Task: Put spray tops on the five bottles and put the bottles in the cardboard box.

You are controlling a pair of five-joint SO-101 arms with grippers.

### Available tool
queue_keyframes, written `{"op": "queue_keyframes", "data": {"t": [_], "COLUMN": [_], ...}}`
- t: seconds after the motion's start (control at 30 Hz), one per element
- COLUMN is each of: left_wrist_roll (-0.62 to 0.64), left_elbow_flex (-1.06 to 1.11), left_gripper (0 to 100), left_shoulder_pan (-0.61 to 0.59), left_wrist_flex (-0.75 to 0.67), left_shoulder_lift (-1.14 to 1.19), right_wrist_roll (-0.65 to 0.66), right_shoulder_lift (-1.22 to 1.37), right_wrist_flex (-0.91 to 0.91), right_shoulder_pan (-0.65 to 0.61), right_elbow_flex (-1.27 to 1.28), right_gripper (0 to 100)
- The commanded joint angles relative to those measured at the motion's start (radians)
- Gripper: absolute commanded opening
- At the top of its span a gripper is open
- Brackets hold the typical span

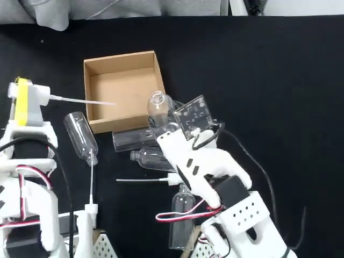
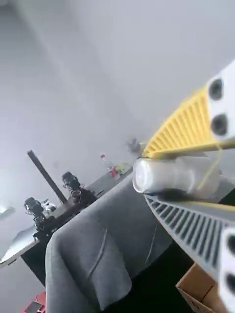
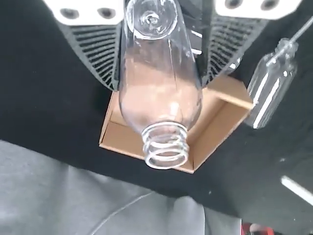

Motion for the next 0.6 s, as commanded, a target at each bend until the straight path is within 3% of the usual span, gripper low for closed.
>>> {"op": "queue_keyframes", "data": {"t": [0.0,0.37,0.57], "left_wrist_roll": [0.008,0.005,0.002], "left_elbow_flex": [-0.016,0.016,0.024], "left_gripper": [3,3,3], "left_shoulder_pan": [-0.005,-0.001,0.067], "left_wrist_flex": [0.006,0.006,0.012], "left_shoulder_lift": [-0.005,-0.014,-0.014], "right_wrist_roll": [0.063,0.127,0.201], "right_shoulder_lift": [-0.015,-0.013,-0.019], "right_wrist_flex": [-0.031,-0.032,-0.032], "right_shoulder_pan": [-0.051,-0.104,-0.167], "right_elbow_flex": [0.013,0.05,0.088], "right_gripper": [9.2,9.2,9.2]}}
